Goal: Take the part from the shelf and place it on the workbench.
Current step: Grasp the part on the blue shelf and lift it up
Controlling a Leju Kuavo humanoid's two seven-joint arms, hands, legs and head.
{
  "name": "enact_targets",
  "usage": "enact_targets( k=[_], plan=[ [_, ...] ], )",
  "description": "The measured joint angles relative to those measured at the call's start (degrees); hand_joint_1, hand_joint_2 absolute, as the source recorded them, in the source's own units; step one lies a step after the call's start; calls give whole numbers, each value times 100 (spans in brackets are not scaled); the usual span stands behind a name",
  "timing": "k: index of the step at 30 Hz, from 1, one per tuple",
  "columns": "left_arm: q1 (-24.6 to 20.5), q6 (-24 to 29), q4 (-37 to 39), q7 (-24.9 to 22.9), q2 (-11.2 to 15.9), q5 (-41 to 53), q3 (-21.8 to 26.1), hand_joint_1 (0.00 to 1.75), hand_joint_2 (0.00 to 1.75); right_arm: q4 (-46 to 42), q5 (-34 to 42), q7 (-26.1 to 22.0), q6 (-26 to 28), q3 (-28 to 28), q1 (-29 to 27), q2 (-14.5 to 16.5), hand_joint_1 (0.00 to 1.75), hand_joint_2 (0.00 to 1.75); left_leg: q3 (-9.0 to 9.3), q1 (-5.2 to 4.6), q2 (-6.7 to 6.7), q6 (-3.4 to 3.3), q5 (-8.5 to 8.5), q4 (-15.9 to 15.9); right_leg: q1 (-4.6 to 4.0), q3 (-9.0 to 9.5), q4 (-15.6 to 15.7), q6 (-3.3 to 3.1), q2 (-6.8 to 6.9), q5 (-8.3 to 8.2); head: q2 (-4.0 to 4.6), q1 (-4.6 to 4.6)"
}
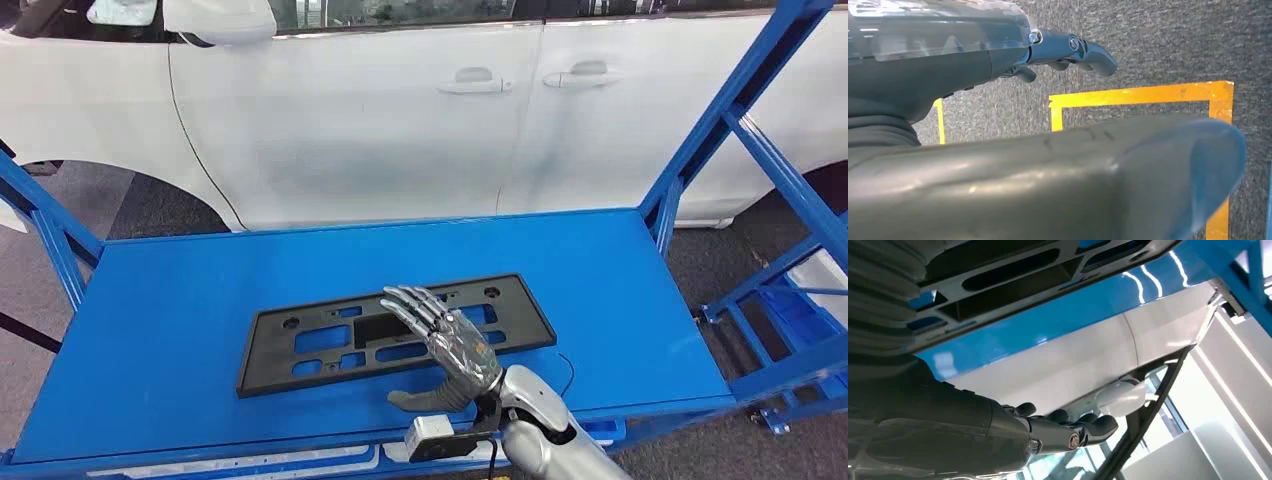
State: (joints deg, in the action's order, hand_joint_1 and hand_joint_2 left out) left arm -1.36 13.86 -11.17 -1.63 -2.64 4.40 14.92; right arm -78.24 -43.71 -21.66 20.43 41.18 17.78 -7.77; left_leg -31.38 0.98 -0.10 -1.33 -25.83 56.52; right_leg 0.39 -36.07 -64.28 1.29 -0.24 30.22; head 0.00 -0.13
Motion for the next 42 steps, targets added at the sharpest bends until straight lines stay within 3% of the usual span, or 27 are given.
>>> enact_targets(
  k=[3, 4, 5, 6, 8, 10, 14, 16, 18, 19, 20, 21, 23, 25, 29, 31, 33, 34, 35, 36, 39, 40, 42],
  plan=[
    [6, 1, 0, -3, -1, 2, 1, 0, 0, 101, -311, 90, 222, 90, 26, -113, 0, 175, -10, -5, -1, -5, 0, 3, 15, -383, -793, 33, 1, 307, 0, 1],
    [9, 1, 0, -3, -2, 4, 1, 0, 0, 156, -465, 144, 314, 132, 37, -163, 0, 175, -10, -6, -2, -4, -2, 5, 21, -474, -964, 42, 1, 320, 0, 1],
    [11, 0, 0, -2, -6, 7, 1, 0, 0, 216, -618, 199, 392, 172, 55, -208, 0, 175, -7, -6, -5, 0, -5, 7, 27, -454, -902, 42, 2, 217, 0, 1],
    [10, 0, 0, 1, -11, 11, 1, 0, 0, 279, -771, 258, 462, 209, 85, -246, 0, 175, 2, -6, -8, 7, -10, 8, 31, -322, -616, 34, 5, 26, 0, 1],
    [6, 0, 0, 10, -23, 21, 1, 0, 0, 408, -1128, 404, 614, 282, 174, -308, 0, 175, 17, -17, -13, 39, -29, 16, 23, 84, 228, -7, 15, -356, 0, 2],
    [3, 3, 0, 20, -29, 39, 1, 0, 0, 545, -1484, 541, 767, 365, 265, -343, 0, 175, 14, -34, -13, 92, -45, 26, -4, 287, 675, -57, 19, -482, 0, 1],
    [0, 10, 0, 37, -34, 62, 1, 0, 0, 780, -1873, 662, 914, 536, 357, -380, 0, 175, -17, -25, -11, 230, -136, 120, -1, 308, 749, -194, 20, -497, 0, 0],
    [0, 13, 0, 48, -38, 69, 2, 0, 0, 874, -2002, 704, 928, 645, 420, -380, 0, 175, -262, -17, -9, 278, -447, 661, 9, 322, 782, -255, 28, -512, 0, 0],
    [5, 18, 0, 58, -41, 74, 6, 0, 0, 970, -2072, 724, 903, 761, 480, -379, 0, 175, -653, -15, -9, 309, -797, 1473, -5, 317, 779, -279, 29, -509, 0, 0],
    [11, 21, 0, 62, -40, 74, 8, 0, 0, 1008, -2083, 726, 884, 807, 509, -378, 0, 175, -774, -15, -9, 316, -848, 1712, -12, 318, 775, -283, 27, -506, 0, 0],
    [16, 25, 0, 64, -40, 75, 10, 0, 0, 1039, -2088, 726, 863, 846, 544, -377, 0, 175, -782, -15, -9, 314, -774, 1715, -16, 321, 767, -283, 23, -503, 0, 0],
    [19, 27, 0, 65, -38, 76, 11, 0, 0, 1062, -2090, 727, 847, 877, 580, -376, 0, 175, -670, -15, -9, 304, -595, 1464, -17, 327, 757, -278, 16, -497, 0, 0],
    [10, 36, 0, 71, -36, 85, 13, 0, 0, 1101, -2090, 728, 817, 927, 653, -373, 0, 175, -271, -23, -8, 258, -200, 607, -28, 333, 728, -251, 6, -478, 0, 0],
    [0, 48, 0, 87, -35, 107, 14, 0, 0, 1150, -2087, 731, 762, 991, 746, -364, 0, 175, -49, -44, -11, 194, -50, 105, -46, 324, 705, -203, -2, -467, 0, 0],
    [-2, 58, 0, 107, -38, 150, 14, 0, 0, 1391, -2060, 776, 712, 1153, 996, -238, 0, 175, -29, -39, -1, 60, 3, 20, -37, 289, 634, -87, -7, -418, 0, 1],
    [-10, 63, 0, 109, -41, 181, 14, 0, 0, 1637, -2057, 853, 782, 1232, 1149, -88, 0, 175, -25, -17, 14, 8, 44, -13, -19, 89, 185, -42, -3, -126, 0, 2],
    [-12, 68, 0, 110, -41, 218, 14, 0, 0, 1965, -2083, 975, 874, 1316, 1301, 127, 0, 175, -46, -21, 21, -7, 52, -9, 1, -268, -586, -10, 1, 246, 0, 1],
    [-10, 69, 0, 109, -42, 237, 14, 0, 0, 2143, -2118, 1055, 926, 1354, 1377, 248, 0, 175, -50, -22, 24, -7, 52, -5, 12, -396, -863, 1, 3, 323, 0, 1],
    [-9, 69, 0, 109, -43, 253, 14, 0, 0, 2318, -2166, 1141, 977, 1391, 1455, 372, 0, 175, -51, -23, 26, -4, 52, 0, 22, -431, -941, 7, 6, 291, 0, 1],
    [-9, 68, 0, 107, -45, 270, 14, 0, 0, 2484, -2232, 1231, 1028, 1421, 1536, 491, 0, 175, -48, -22, 26, 3, 49, 6, 33, -349, -781, 6, 11, 151, 0, 1],
    [-18, 68, 0, 92, -50, 315, 14, 0, 0, 2933, -2491, 1494, 1165, 1499, 1779, 800, 1, 175, -43, -33, 15, 63, 33, 33, 38, 214, 352, -42, 21, -347, 0, 2],
    [-20, 70, 0, 82, -50, 327, 14, 0, 0, 3075, -2584, 1572, 1206, 1526, 1851, 892, 45, 175, -53, -41, 11, 97, 31, 42, 27, 310, 572, -64, 20, -407, 0, 1],
    [-21, 74, 0, 58, -49, 353, 14, 0, 0, 3335, -2764, 1692, 1262, 1587, 1973, 1062, 132, 175, -74, -47, 7, 178, 41, 42, -5, 315, 656, -120, 12, -420, 0, 0]
  ],
)
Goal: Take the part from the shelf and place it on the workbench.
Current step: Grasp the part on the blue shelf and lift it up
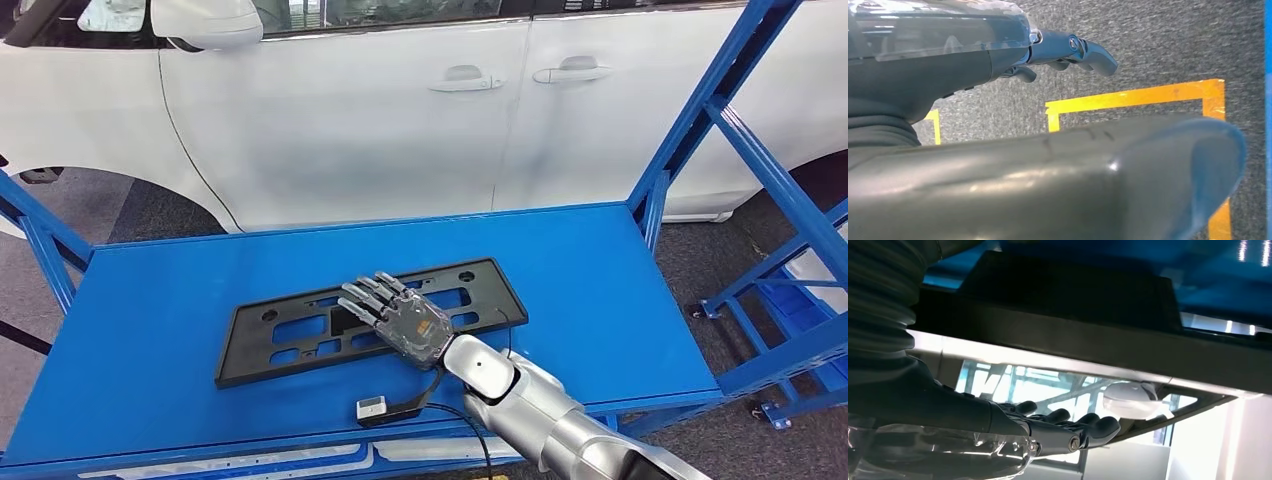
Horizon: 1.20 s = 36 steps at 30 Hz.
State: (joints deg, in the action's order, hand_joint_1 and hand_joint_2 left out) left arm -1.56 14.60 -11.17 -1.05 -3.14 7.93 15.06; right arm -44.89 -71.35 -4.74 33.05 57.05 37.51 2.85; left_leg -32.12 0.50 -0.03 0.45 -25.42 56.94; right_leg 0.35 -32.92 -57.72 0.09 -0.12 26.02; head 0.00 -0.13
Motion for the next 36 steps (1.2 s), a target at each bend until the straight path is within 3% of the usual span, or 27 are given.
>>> enact_targets(
  k=[1, 3, 6, 7, 8, 9, 10, 12, 14, 16, 18, 19, 22, 23, 24, 25, 26, 28, 29, 33, 34, 36],
  plan=[
    [1, 2, 0, -9, 2, 13, 0, 0, 0, 114, -82, 42, 10, 31, 54, 76, 175, 175, -7, 10, 1, 39, -4, -1, 3, -3, 15, -38, -3, -14, 0, 0],
    [1, 2, 0, -18, 6, 36, 0, 0, 0, 301, -208, 106, 5, 90, 144, 216, 175, 175, -88, 30, 0, 102, -141, 186, 18, 6, 61, -120, 1, -46, 0, 0],
    [5, 2, 0, -24, 8, 63, 0, 0, 0, 492, -284, 149, -5, 170, 198, 369, 175, 175, -580, 44, 0, 160, -672, 1249, 8, -3, 80, -180, 13, -64, 0, 0],
    [10, 2, 0, -26, 10, 63, 0, 0, 0, 544, -290, 154, -6, 190, 200, 396, 175, 175, -740, 46, 0, 170, -775, 1574, -1, -7, 77, -184, 15, -63, 0, 0],
    [18, 2, 0, -30, 11, 63, 0, 0, 0, 589, -293, 158, -6, 204, 199, 416, 175, 175, -813, 46, 0, 174, -773, 1713, -8, -7, 74, -186, 16, -62, 0, 0],
    [25, 2, 0, -33, 13, 63, 0, 0, 0, 626, -295, 161, -6, 215, 201, 433, 175, 175, -770, 47, 1, 169, -653, 1610, -11, -2, 69, -185, 14, -58, 0, 0],
    [28, 2, 0, -35, 14, 63, 1, 0, 0, 651, -297, 164, -6, 224, 205, 449, 175, 175, -627, 47, 1, 159, -455, 1299, -13, 5, 63, -181, 10, -52, 0, 0],
    [25, 2, 0, -38, 16, 65, 2, 0, 0, 688, -300, 167, -5, 237, 222, 481, 175, 175, -234, 37, 1, 116, -105, 458, -27, 9, 40, -151, 0, -33, 0, 0],
    [19, 2, 0, -42, 16, 68, 2, 0, 0, 706, -300, 172, -4, 249, 238, 498, 175, 175, -56, 17, -6, 55, -9, 54, -47, -12, 22, -100, -8, -28, 0, 0],
    [20, 2, 0, -52, 16, 72, 2, 0, 0, 715, -297, 179, -9, 255, 244, 499, 175, 175, -58, 11, -14, -6, -1, 38, -52, -21, 27, -41, -11, -40, 0, 0],
    [25, 2, 0, -62, 14, 75, 2, 0, 0, 719, -285, 183, -43, 257, 253, 497, 175, 175, -50, 31, -8, -70, 28, 10, -42, -69, -95, 18, -14, 56, 0, 0],
    [26, 2, 0, -65, 15, 77, 3, 0, 0, 719, -274, 182, -76, 257, 259, 495, 175, 175, -49, 41, -2, -101, 42, -4, -36, -170, -318, 45, -14, 196, 0, 1],
    [21, -2, 0, -62, 19, 78, 5, 0, 0, 719, -240, 169, -171, 257, 265, 492, 175, 175, -68, 40, 7, -144, 53, -9, -6, -694, -1405, 93, -10, 708, 0, 1],
    [23, -4, 0, -55, 18, 77, 5, 0, 44, 719, -231, 161, -192, 257, 263, 491, 175, 175, -69, 39, 6, -146, 54, -8, -2, -804, -1614, 99, -10, 743, 0, 1],
    [26, -9, 0, -36, 17, 76, 6, 0, 87, 718, -220, 150, -208, 257, 264, 491, 175, 175, -66, 39, 4, -145, 53, -6, 1, -813, -1617, 97, -8, 670, 0, 1],
    [28, -13, 0, -1, 17, 74, 6, 0, 131, 715, -204, 137, -217, 257, 267, 491, 175, 175, -58, 39, 0, -141, 50, -4, 3, -708, -1395, 87, -7, 499, 0, 2],
    [28, -16, 0, 58, 16, 71, 7, 0, 175, 708, -180, 122, -215, 257, 272, 491, 175, 175, -47, 38, -6, -133, 45, -1, 2, -502, -982, 64, -4, 275, 0, 2],
    [24, -35, 0, 204, 17, 65, 13, 0, 175, 692, -117, 89, -181, 257, 284, 486, 175, 175, -41, 17, -19, -92, 30, 15, -22, -133, -228, 13, -1, 1, 0, 2],
    [23, -53, 0, 277, 17, 61, 18, 0, 175, 680, -80, 72, -149, 255, 283, 478, 175, 175, -45, 8, -24, -64, 25, 19, -37, -45, -35, -8, -2, -41, 0, 1],
    [26, -82, 0, 415, 33, 23, 57, 0, 175, 500, 147, 32, 80, 134, 190, 379, 175, 175, -76, 27, -28, 67, -42, 86, -34, -13, 77, -128, 1, -73, 0, 0],
    [27, -83, 0, 420, 38, 10, 71, 0, 175, 399, 232, 16, 160, 68, 148, 343, 175, 175, -146, 36, -26, 94, -156, 249, -21, -2, 105, -161, 6, -91, 0, -1],
    [30, -86, 0, 422, 44, -19, 117, 0, 175, 71, 507, -112, 287, -101, 25, 242, 175, 175, -457, 51, -25, 139, -534, 943, -18, 3, 125, -193, 9, -102, 0, -1]
  ],
)
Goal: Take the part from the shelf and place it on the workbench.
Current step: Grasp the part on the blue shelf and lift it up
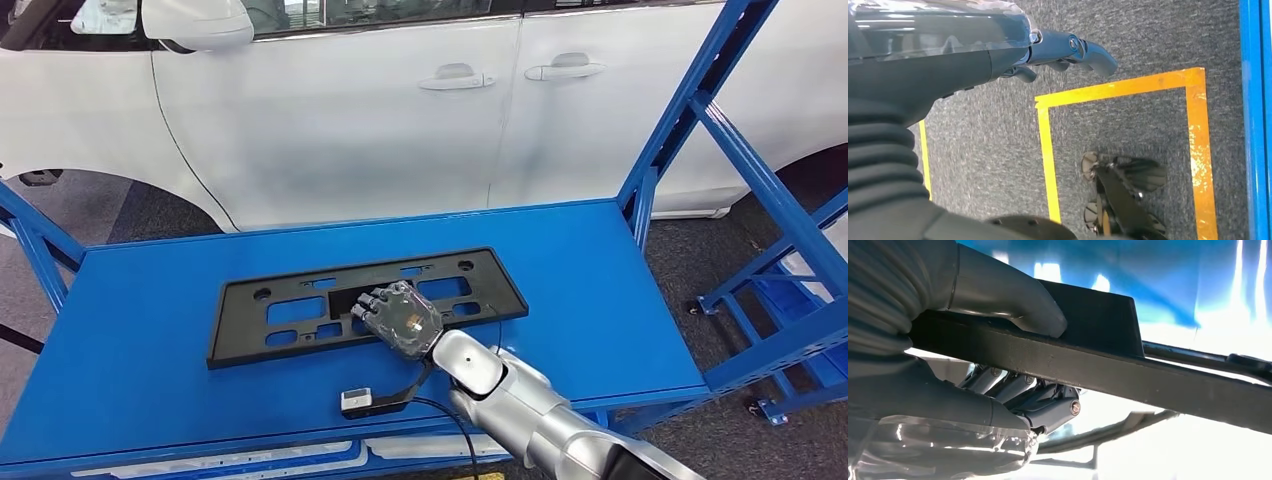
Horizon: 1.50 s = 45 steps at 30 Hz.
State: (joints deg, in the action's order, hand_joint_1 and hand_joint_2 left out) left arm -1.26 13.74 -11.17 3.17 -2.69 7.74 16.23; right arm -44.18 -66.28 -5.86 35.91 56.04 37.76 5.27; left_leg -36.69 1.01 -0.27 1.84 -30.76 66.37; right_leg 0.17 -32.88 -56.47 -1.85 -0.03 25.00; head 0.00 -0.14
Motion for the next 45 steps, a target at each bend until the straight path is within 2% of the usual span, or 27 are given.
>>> enact_targets(
  k=[2, 3, 4, 6, 8, 11, 13, 16, 17, 18, 19, 21, 23, 25, 27, 29, 31, 32, 33, 34, 35, 37, 38, 39, 42, 43, 45],
  plan=[
    [9, 1, 0, 7, 10, -21, 53, 0, 175, -458, 558, -330, 47, -220, -184, -147, 175, 175, -315, 10, 1, 31, -248, 683, -7, -1, -7, -4, 0, 7, 0, 1],
    [18, 4, 0, 27, 14, -25, 72, 0, 175, -728, 1038, -619, 19, -356, -295, -230, 175, 175, -339, 13, 3, 35, -208, 738, -9, 3, -16, 0, -3, 15, 0, 1],
    [27, 14, 0, 66, 19, -27, 93, 0, 175, -1063, 1703, -1000, -80, -526, -409, -319, 175, 175, -243, 17, 4, 33, -59, 547, -7, 11, -28, 9, -9, 27, 0, 1],
    [33, 34, 0, 145, 32, -26, 143, 0, 175, -1854, 3314, -1831, -479, -927, -632, -487, 175, 175, 167, 18, 6, 12, 315, -260, -9, 36, -62, 47, -25, 64, 0, 1],
    [25, 16, 0, 149, 46, -17, 187, 0, 175, -2642, 4795, -2471, -1074, -1344, -878, -614, 175, 175, 443, -3, -7, -53, 464, -803, -27, 47, -91, 103, -35, 95, 0, 1],
    [23, -41, 0, 177, 58, -26, 229, 0, 175, -3753, 6478, -3039, -2071, -1880, -1384, -716, 175, 175, 458, -27, -24, -183, 477, -887, -23, 27, -100, 201, -36, 99, 0, 1],
    [26, -73, 0, 269, 62, -68, 285, 0, 175, -4479, 7483, -3092, -2885, -2127, -1666, -754, 175, 175, 452, -19, -18, -264, 510, -913, -1, -65, -293, 266, -32, 248, 0, 1],
    [22, -101, 0, 383, 68, -95, 360, 0, 175, -5245, 8422, -2943, -3973, -2311, -1959, -843, 175, 175, 436, -22, -9, -322, 519, -925, 18, -550, -1323, 329, -28, 787, 0, 1],
    [22, -102, 0, 396, 68, -87, 370, 0, 175, -5404, 8571, -2889, -4235, -2326, -2054, -879, 175, 175, 434, -28, -8, -326, 516, -925, 20, -705, -1634, 338, -27, 886, 0, 1],
    [20, -103, 0, 399, 68, -78, 379, 0, 175, -5521, 8683, -2840, -4460, -2329, -2135, -917, 175, 175, 434, -33, -9, -329, 514, -923, 20, -776, -1764, 340, -27, 879, 0, 1],
    [15, -104, 0, 396, 68, -68, 388, 0, 175, -5609, 8773, -2798, -4648, -2327, -2193, -953, 175, 175, 438, -37, -10, -329, 513, -921, 21, -731, -1660, 332, -26, 763, 0, 1],
    [0, -104, 0, 382, 68, -46, 404, 0, 175, -5725, 8902, -2744, -4894, -2324, -2239, -1021, 175, 175, 456, -44, -15, -321, 507, -918, 15, -361, -898, 284, -26, 365, 0, 1],
    [-14, -105, 0, 367, 69, -28, 413, 0, 175, -5796, 8972, -2720, -5003, -2323, -2243, -1082, 175, 175, 454, -67, -21, -285, 498, -907, -12, -50, -246, 230, -25, 127, 0, 1],
    [-17, -105, 0, 357, 70, -23, 427, 0, 175, -5840, 8996, -2713, -5036, -2323, -2253, -1127, 175, 175, 439, -79, -21, -225, 503, -905, -40, -7, -115, 189, -29, 98, 0, 1],
    [-18, -102, 0, 354, 79, -21, 444, 0, 175, -5871, 9002, -2710, -5056, -2323, -2265, -1159, 175, 175, 426, -82, -18, -160, 476, -886, -15, -15, -74, 122, -21, 54, 0, 1],
    [-23, -92, 0, 351, 86, -18, 453, 0, 175, -5891, 9000, -2743, -5121, -2323, -2268, -1185, 175, 175, 303, -74, -12, -109, 220, -574, 19, -22, -18, 52, 1, -5, 0, 1],
    [-27, -68, 0, 318, 90, 4, 455, 0, 175, -5897, 8955, -2828, -5185, -2323, -2268, -1220, 175, 175, 19, -48, -7, -70, -218, 157, 16, -62, -20, 23, 19, -34, 0, 1],
    [-29, -50, 0, 278, 93, 26, 455, 0, 175, -5901, 8921, -2863, -5173, -2323, -2265, -1238, 175, 175, -110, -40, -6, -51, -376, 509, 12, -91, -34, 21, 24, -44, 0, 1],
    [-30, -33, 0, 227, 97, 53, 455, 0, 175, -5913, 8878, -2868, -5115, -2323, -2259, -1253, 175, 175, -162, -35, -6, -38, -435, 704, 10, -121, -52, 24, 28, -53, 0, 1],
    [-33, -21, 0, 173, 103, 80, 455, 0, 175, -5937, 8826, -2844, -5010, -2323, -2248, -1262, 175, 175, -102, -31, -5, -32, -380, 662, 10, -148, -74, 31, 29, -62, 0, 1],
    [-42, -15, 0, 122, 108, 104, 455, 0, 175, -5969, 8768, -2809, -4874, -2323, -2234, -1271, 175, 175, 71, -28, -5, -33, -233, 388, 12, -171, -96, 41, 28, -70, 0, 1],
    [-77, -21, 0, 32, 130, 136, 455, 0, 175, -6057, 8630, -2778, -4609, -2323, -2203, -1298, 175, 175, 535, -34, -6, -64, 80, -433, 3, -208, -144, 74, 28, -88, 0, 1],
    [-97, -26, 0, -14, 141, 145, 455, 0, 175, -6103, 8577, -2802, -4508, -2321, -2190, -1319, 175, 175, 678, -43, -9, -93, 168, -719, -5, -224, -161, 98, 28, -101, 0, 1],
    [-113, -31, 0, -62, 154, 150, 456, 0, 175, -6151, 8541, -2842, -4430, -2317, -2178, -1341, 175, 175, 738, -54, -13, -127, 206, -864, -12, -239, -172, 130, 29, -119, 0, 1],
    [-122, -25, 0, -177, 200, 171, 457, 0, 175, -6276, 8500, -2955, -4295, -2301, -2164, -1398, 175, 175, 690, -60, -7, -237, 290, -902, 0, -269, -167, 242, 18, -177, 0, 1],
    [-126, -17, 0, -203, 215, 184, 457, 0, 175, -6316, 8482, -2985, -4277, -2298, -2170, -1411, 175, 175, 663, -53, 4, -281, 338, -915, 8, -308, -225, 273, 11, -100, 0, 1],
    [-136, -1, 0, -234, 242, 211, 457, 0, 175, -6392, 8412, -3042, -4261, -2295, -2206, -1430, 175, 175, 574, -39, 24, -348, 439, -935, 29, -488, -660, 317, 1, 314, 0, 1]
  ],
)
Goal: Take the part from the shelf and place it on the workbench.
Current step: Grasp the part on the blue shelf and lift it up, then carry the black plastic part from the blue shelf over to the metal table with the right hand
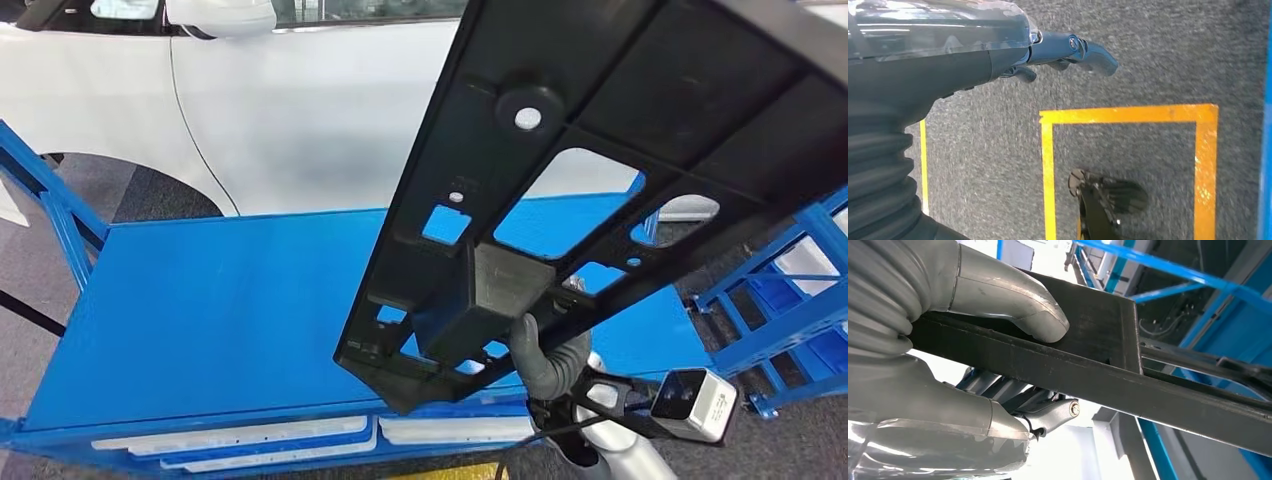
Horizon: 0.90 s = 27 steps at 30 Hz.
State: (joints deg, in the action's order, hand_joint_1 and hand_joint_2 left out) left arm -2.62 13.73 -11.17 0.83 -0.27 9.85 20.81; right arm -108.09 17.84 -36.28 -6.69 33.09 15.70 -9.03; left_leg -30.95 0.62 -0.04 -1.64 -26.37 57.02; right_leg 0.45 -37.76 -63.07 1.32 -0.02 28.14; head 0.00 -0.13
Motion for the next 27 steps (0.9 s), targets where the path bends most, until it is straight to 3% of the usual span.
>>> enact_targets(
  k=[2, 3, 4, 5, 7, 9, 12, 13, 15, 17, 18, 19, 20, 21, 22, 24, 25, 27],
  plan=[
    [7, 4, 0, -15, 33, 21, 0, 0, 175, -67, -80, -44, 19, 7, -74, -16, 175, 175, -124, -7, 2, -18, 84, 6, 10, -239, -751, 29, 0, 492, 0, -1],
    [13, 4, 0, -18, 47, 28, 1, 0, 175, -90, -105, -57, 30, 11, -118, -25, 175, 175, -184, -10, 2, -15, 122, 11, 14, -286, -1020, 36, 1, 604, 0, -1],
    [19, 4, 0, -18, 62, 33, 1, 0, 175, -109, -121, -63, 38, 16, -158, -32, 175, 175, -242, -14, 1, -7, 161, 18, 16, -233, -1098, 35, 1, 602, 0, -1],
    [22, 3, 0, -18, 72, 37, 2, 0, 175, -123, -131, -65, 44, 20, -186, -38, 175, 175, -294, -16, 0, 4, 195, 27, 17, -65, -941, 23, 1, 501, 0, -1],
    [22, 2, 0, -18, 82, 39, 2, 0, 175, -162, -154, -69, 43, 25, -209, -43, 175, 175, -371, -24, -4, 37, 253, 50, 5, 512, -131, -35, 0, 253, 0, -1],
    [23, 2, 0, -16, 85, 40, 2, 0, 175, -209, -177, -73, 14, 28, -225, -43, 175, 175, -405, -33, -7, 93, 313, 57, -31, 906, 490, -91, 2, 145, 0, -2],
    [31, 2, 0, -9, 93, 54, 3, 0, 175, -251, -233, -75, -95, 29, -265, -43, 175, 175, -432, -29, -8, 198, 399, 47, -49, 909, 631, -170, 11, 61, 0, -3],
    [36, 3, 0, -4, 94, 62, 3, 0, 175, -259, -255, -75, -125, 29, -272, -43, 175, 175, -463, -25, -9, 228, 353, 83, -36, 875, 650, -212, 22, 17, 0, -3],
    [46, 2, 0, 14, 96, 74, 2, 0, 175, -278, -289, -74, -151, 29, -294, -42, 175, 175, -603, -12, -11, 273, -22, 433, -11, 770, 679, -298, 44, -100, 0, -4],
    [49, -15, 0, 27, 97, 91, 2, 0, 175, -305, -358, -68, -149, 29, -351, -39, 175, 175, -823, 1, -12, 314, -564, 1177, -26, 627, 670, -334, 54, -209, 0, -5],
    [49, -26, 0, 29, 96, 103, 2, 0, 175, -326, -413, -62, -141, 29, -392, -37, 175, 175, -888, 3, -11, 330, -703, 1512, -32, 549, 661, -333, 57, -261, 0, -5],
    [49, -37, 0, 28, 94, 116, 2, 0, 175, -350, -468, -57, -132, 29, -432, -35, 175, 175, -878, 4, -11, 339, -717, 1709, -37, 466, 645, -329, 61, -315, 0, -5],
    [49, -43, 0, 26, 92, 126, 2, 0, 175, -378, -509, -53, -125, 29, -463, -33, 175, 175, -761, 4, -11, 337, -605, 1681, -40, 384, 625, -320, 61, -363, 0, -5],
    [46, -45, 0, 24, 90, 131, 2, 0, 175, -404, -533, -50, -121, 29, -486, -31, 175, 175, -534, 4, -11, 324, -440, 1435, -44, 306, 601, -310, 60, -408, 0, -5],
    [39, -46, 0, 22, 90, 134, 2, 0, 175, -431, -545, -50, -117, 28, -500, -30, 175, 175, -228, 2, -11, 301, -320, 1031, -46, 241, 573, -296, 59, -448, 0, -5],
    [21, -46, 0, 22, 92, 137, 2, 0, 175, -482, -552, -49, -110, 24, -517, -28, 175, 175, 309, -23, -16, 239, -312, 218, -61, 162, 535, -248, 57, -524, 0, -4],
    [16, -46, 0, 21, 92, 138, 2, 0, 175, -501, -557, -47, -107, 21, -522, -27, 175, 175, 436, -40, -20, 208, -355, -4, -64, 149, 530, -217, 58, -564, 0, -4],
    [17, -46, 1, 1, 85, 150, 2, 0, 175, -532, -569, 0, -121, 13, -533, -27, 175, 175, 431, -52, -23, 142, -321, -98, -65, 142, 556, -145, 58, -649, 0, -3]
  ],
)
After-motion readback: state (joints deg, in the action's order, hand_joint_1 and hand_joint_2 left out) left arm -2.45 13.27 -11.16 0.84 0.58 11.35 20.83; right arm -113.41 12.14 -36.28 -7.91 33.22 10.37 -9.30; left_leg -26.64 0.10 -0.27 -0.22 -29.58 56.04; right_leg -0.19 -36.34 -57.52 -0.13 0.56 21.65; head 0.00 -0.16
